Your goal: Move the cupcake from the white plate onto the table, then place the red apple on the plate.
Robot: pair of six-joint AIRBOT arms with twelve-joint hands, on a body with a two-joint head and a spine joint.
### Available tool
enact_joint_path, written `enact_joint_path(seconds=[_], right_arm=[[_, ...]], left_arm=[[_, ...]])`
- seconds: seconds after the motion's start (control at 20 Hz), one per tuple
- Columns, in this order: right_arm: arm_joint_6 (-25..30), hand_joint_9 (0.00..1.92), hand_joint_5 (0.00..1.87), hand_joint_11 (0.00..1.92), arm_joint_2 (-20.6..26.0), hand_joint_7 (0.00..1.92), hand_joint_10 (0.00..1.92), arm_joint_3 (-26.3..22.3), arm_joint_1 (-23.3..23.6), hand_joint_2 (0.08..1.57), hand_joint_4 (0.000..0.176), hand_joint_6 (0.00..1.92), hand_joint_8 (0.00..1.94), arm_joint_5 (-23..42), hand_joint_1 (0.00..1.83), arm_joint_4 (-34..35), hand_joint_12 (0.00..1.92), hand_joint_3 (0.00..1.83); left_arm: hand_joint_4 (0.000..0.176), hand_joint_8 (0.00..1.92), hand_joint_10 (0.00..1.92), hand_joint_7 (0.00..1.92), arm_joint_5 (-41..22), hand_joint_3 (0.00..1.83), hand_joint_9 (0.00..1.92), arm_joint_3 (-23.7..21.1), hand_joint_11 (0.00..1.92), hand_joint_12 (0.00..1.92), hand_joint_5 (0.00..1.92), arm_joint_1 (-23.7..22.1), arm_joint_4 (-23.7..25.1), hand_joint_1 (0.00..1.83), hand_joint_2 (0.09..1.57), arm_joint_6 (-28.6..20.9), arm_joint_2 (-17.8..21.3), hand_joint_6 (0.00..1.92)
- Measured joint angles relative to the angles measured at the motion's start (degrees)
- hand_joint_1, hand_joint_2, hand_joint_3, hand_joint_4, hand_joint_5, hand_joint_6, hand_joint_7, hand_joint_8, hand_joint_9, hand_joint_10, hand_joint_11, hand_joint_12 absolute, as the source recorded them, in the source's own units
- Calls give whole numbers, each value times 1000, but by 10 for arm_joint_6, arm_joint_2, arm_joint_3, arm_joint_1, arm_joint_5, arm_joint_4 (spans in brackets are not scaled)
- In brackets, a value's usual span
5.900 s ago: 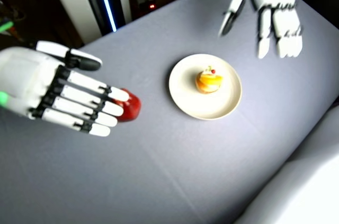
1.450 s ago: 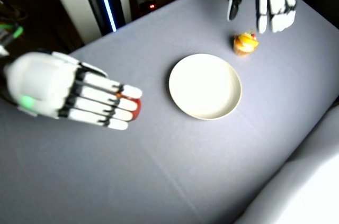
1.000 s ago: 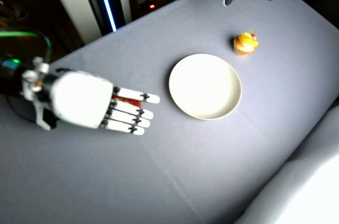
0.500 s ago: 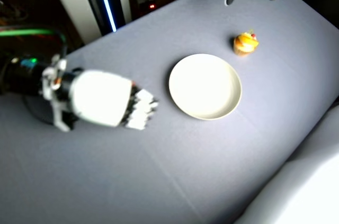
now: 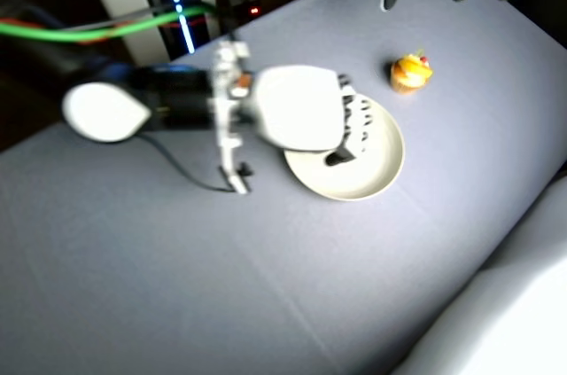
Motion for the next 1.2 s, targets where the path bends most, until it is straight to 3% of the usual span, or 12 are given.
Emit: enact_joint_path(seconds=[0.05, 0.1, 0.25, 0.3, 0.35, 0.4, 0.45, 0.5, 0.7, 0.9, 1.0, 1.2], right_arm=[[2, 882, 1218, 775, -13, 906, 1559, 6, -2, 1012, 0, 579, 1285, -16, 1208, -8, 1818, 1], [4, 915, 1266, 764, -23, 998, 1361, 15, -2, 1046, 0, 347, 1176, -26, 1270, -8, 1692, 3], [4, 899, 1279, 782, -40, 989, 1400, 43, -2, 1074, 0, 200, 1226, -51, 1279, 5, 1731, 0], [7, 782, 1100, 752, -43, 744, 1289, 47, 0, 1064, 0, 757, 918, -56, 1149, 7, 1657, 0], [6, 534, 630, 482, -46, 454, 738, 48, 2, 1055, 43, 241, 351, -58, 922, 2, 1328, 0], [6, 372, 400, 196, -48, 295, 291, 48, 3, 998, 110, 51, 87, -60, 862, -3, 1090, 0], [4, 322, 295, 79, -49, 214, 97, 48, 3, 969, 154, 9, 17, -65, 835, -9, 986, 0], [4, 308, 197, 18, -51, 137, 29, 50, 3, 954, 172, 1, 3, -72, 745, -10, 1036, 0], [3, 2, 6, 0, -49, 0, 0, 44, 3, 892, 176, 0, 0, -81, 901, -7, 66, 0], [4, 0, 0, 0, -1, 0, 0, 9, 3, 876, 176, 0, 0, -61, 897, 21, 0, 0], [-30, 0, 0, 0, 64, 0, 0, -24, -9, 845, 176, 0, 0, -17, 623, 91, 0, 0], [-96, 0, 0, 0, 162, 0, 0, -96, -97, 915, 176, 0, 0, 80, 682, 235, 0, 17]], left_arm=[[145, 0, 0, 23, 0, 0, 0, 0, 0, 0, 115, 0, -8, 904, 850, 0, 0, 3], [144, 1, 0, 24, -1, 0, 0, 0, 0, 0, 118, 0, -13, 912, 853, 0, 0, 4], [132, 3, 0, 30, -1, 0, 0, 0, 0, 0, 113, 0, -5, 928, 857, -1, 0, 1], [142, 4, 0, 34, 0, 0, 0, 0, 0, 0, 90, -2, -5, 928, 858, -2, -2, 1], [134, 2, 0, 31, 1, 1, 0, 3, 0, 0, 78, -2, -5, 930, 862, -7, -3, 0], [145, 0, 0, 27, 0, 0, 0, 5, 0, 0, 81, -2, -3, 901, 858, -10, -5, 2], [149, 0, 0, 20, 1, 0, 0, 6, 0, 0, 72, -2, -3, 888, 859, -12, -7, 0], [137, 3, 0, 26, 2, 2, 0, 6, 0, 0, 72, -2, -5, 881, 862, -12, -9, 1], [130, 0, 0, 13, 1, 0, 0, 6, 0, 0, 66, -2, -8, 867, 861, -16, -11, 2], [122, 0, 0, 2, -7, 0, 0, 6, 0, 0, 58, -3, -5, 873, 857, -21, -17, 0], [110, 1, 0, 3, -16, 0, 0, 4, 52, 23, 55, 1, -15, 881, 860, -25, -17, 1], [173, 0, 0, 0, -35, 0, 0, -2, 47, 21, 40, 21, -21, 846, 852, -43, -16, 9]])
